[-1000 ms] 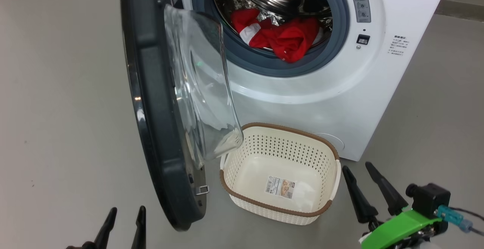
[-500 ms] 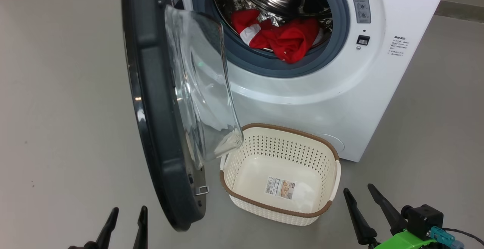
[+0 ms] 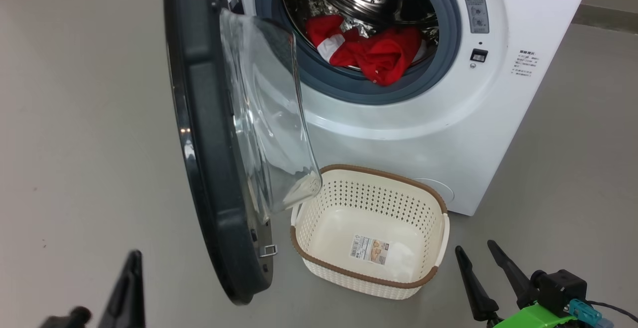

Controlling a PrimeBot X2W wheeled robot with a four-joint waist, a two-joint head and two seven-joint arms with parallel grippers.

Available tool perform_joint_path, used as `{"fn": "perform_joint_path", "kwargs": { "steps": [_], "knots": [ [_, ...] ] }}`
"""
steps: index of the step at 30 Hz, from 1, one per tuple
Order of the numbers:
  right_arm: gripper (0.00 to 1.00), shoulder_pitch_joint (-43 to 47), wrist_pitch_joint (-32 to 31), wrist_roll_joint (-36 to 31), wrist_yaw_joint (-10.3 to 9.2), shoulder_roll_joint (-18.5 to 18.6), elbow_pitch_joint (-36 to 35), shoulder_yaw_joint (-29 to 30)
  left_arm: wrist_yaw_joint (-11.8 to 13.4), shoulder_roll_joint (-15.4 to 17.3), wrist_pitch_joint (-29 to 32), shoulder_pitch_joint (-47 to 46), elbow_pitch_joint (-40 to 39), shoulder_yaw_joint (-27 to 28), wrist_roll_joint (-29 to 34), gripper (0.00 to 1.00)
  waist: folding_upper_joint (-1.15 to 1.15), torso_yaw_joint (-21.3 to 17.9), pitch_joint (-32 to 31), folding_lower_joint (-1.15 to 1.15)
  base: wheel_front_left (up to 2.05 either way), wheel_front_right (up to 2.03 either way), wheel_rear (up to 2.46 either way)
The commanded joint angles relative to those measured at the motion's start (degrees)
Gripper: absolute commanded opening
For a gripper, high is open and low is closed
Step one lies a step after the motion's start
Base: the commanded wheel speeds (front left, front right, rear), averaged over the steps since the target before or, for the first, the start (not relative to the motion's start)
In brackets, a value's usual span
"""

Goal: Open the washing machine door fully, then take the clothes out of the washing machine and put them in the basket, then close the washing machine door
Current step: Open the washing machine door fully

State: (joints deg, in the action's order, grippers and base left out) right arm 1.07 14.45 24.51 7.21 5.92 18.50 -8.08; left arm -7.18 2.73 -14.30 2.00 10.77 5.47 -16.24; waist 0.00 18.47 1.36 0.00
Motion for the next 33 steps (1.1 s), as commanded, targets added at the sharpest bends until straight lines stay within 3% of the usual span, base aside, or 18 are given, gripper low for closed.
{"fn": "perform_joint_path", "kwargs": {
  "steps": [1,9,14,19,26,33],
  "knots": [
    [1.0,-0.1,0.5,-1.2,0.28,0.4,-1.8,-0.6,-0.3,0.5,-0.7,-3.1,-3.7,3.5,-0.7,0.0,0.0,0.1,-0.2,0.0,0.0,0.0,0.0],
    [1.0,0.4,0.5,-5.9,0.28,-0.2,-3.9,1.7,-0.3,0.2,-0.7,-6.1,-18.4,5.9,-4.6,0.0,0.0,0.2,-0.1,0.0,0.0,0.0,0.0],
    [1.0,0.6,0.5,-7.6,0.28,-0.6,-4.3,2.1,-0.3,0.2,-0.7,-6.1,-25.9,0.5,-5.8,0.0,0.0,0.2,0.0,0.0,0.0,0.0,0.0],
    [1.0,0.6,0.5,-8.4,0.28,-0.9,-4.5,2.3,-0.3,0.2,-0.7,-4.4,-31.1,-11.1,-6.2,0.0,0.0,0.2,0.4,0.0,0.0,0.0,0.0],
    [1.0,-0.2,0.5,-9.1,0.28,-1.3,-5.0,2.7,-0.3,0.2,-0.7,-2.5,-26.7,-25.7,-8.4,0.0,0.0,-0.2,1.8,0.0,0.0,0.0,0.0],
    [1.0,-1.5,0.5,-10.0,0.28,-1.5,-5.1,2.8,0.4,0.2,-0.7,-5.2,-15.3,-26.0,-11.3,0.0,0.0,-0.5,3.3,0.0,0.0,0.0,0.0]
  ]
}}
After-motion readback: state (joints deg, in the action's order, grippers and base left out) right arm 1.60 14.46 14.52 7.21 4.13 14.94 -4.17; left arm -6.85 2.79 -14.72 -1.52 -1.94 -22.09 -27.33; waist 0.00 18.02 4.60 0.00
